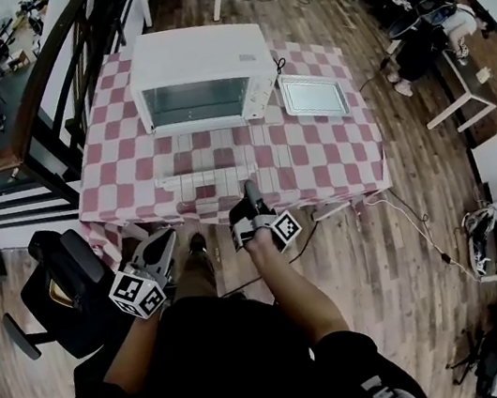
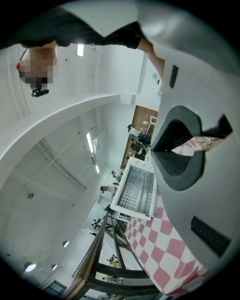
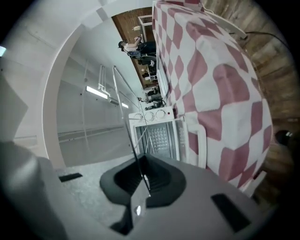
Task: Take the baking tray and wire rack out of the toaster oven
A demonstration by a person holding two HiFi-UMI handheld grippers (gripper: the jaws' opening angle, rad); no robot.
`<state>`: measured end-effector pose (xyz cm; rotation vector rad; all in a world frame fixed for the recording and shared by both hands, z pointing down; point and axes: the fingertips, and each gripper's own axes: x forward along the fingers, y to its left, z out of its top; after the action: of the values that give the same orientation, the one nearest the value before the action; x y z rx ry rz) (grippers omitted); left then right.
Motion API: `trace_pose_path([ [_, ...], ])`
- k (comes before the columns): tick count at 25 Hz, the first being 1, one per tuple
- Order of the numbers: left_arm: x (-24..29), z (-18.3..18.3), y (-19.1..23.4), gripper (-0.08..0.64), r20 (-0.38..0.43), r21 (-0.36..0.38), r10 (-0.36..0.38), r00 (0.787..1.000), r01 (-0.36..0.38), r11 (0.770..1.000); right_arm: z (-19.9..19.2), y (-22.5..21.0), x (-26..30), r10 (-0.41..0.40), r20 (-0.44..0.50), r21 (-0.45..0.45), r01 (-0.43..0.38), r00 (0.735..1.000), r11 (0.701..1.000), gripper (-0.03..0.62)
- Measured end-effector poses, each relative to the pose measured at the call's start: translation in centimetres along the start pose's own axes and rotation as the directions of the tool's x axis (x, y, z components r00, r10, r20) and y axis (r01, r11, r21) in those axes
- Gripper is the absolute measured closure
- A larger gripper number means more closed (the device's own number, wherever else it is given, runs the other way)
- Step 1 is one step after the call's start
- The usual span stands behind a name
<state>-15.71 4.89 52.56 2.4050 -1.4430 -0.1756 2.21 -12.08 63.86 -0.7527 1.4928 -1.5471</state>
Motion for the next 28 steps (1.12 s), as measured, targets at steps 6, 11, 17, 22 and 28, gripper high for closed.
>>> trace_pose_path([
  [6,1.6,-0.1,-3.1,0.566,-0.009,0.023,-0.062,0.998,0.062,0.998,5.7,2.4,-5.4,0.014,0.059,-0.035,-0.012,0.998,0.999,0.591],
  [11,3.8,-0.6,-5.5,0.566,-0.025,0.036,-0.102,0.994,0.103,0.994,10.5,3.8,-9.1,0.029,0.117,-0.042,-0.024,0.993,0.999,0.591],
  [17,7.4,-0.3,-7.8,0.566,-0.027,0.056,-0.156,0.987,0.157,0.986,15.9,4.9,-12.6,0.020,0.175,-0.065,-0.009,0.984,0.998,0.591],
  [22,10.3,-1.0,-9.7,0.566,-0.055,0.061,-0.213,0.975,0.217,0.974,20.0,4.6,-14.0,0.013,0.213,-0.077,0.003,0.977,0.997,0.591],
  [28,16.3,-2.2,-10.1,0.566,-0.097,0.033,-0.274,0.957,0.279,0.960,24.8,3.9,-12.4,-0.008,0.235,-0.078,0.027,0.972,0.997,0.591],
])
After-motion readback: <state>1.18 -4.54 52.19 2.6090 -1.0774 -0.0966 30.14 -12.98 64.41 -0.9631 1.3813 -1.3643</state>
